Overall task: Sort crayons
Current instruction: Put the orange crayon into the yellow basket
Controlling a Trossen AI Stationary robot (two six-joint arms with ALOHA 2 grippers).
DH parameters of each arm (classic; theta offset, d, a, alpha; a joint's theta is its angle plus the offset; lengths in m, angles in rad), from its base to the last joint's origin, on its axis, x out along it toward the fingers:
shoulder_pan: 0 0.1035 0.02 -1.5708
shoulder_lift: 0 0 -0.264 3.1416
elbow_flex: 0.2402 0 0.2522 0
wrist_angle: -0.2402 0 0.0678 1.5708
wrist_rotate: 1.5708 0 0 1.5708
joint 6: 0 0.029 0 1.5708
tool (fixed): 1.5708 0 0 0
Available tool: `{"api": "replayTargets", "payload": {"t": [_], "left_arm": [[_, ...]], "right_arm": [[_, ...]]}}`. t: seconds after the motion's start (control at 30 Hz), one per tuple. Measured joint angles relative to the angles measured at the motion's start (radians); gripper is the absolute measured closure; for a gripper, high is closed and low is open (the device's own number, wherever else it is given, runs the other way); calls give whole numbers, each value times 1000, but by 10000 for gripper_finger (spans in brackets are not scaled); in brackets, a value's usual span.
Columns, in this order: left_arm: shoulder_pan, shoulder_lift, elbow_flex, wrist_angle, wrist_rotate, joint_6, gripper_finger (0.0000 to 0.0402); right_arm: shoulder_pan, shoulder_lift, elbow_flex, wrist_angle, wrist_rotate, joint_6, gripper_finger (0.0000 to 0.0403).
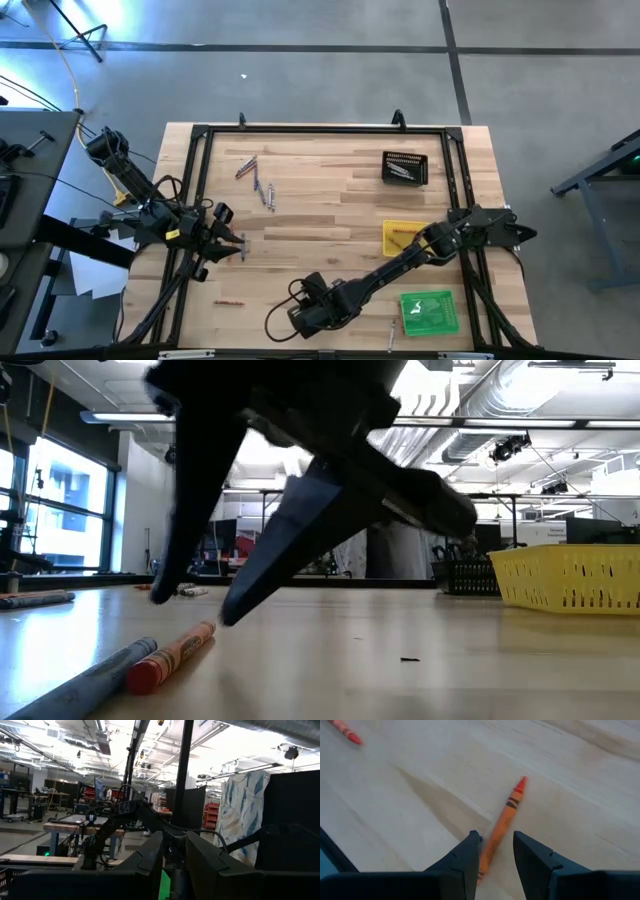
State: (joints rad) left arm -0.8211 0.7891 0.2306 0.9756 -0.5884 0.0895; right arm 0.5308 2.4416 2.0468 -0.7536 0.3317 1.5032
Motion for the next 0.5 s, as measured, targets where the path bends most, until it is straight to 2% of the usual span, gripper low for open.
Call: {"api": "replayTargets", "payload": {"t": [0.5], "left_arm": [[0,0,0,-1,-2,0,328]], "right_arm": [[-13,50,6,26,-7,8,289]]}}
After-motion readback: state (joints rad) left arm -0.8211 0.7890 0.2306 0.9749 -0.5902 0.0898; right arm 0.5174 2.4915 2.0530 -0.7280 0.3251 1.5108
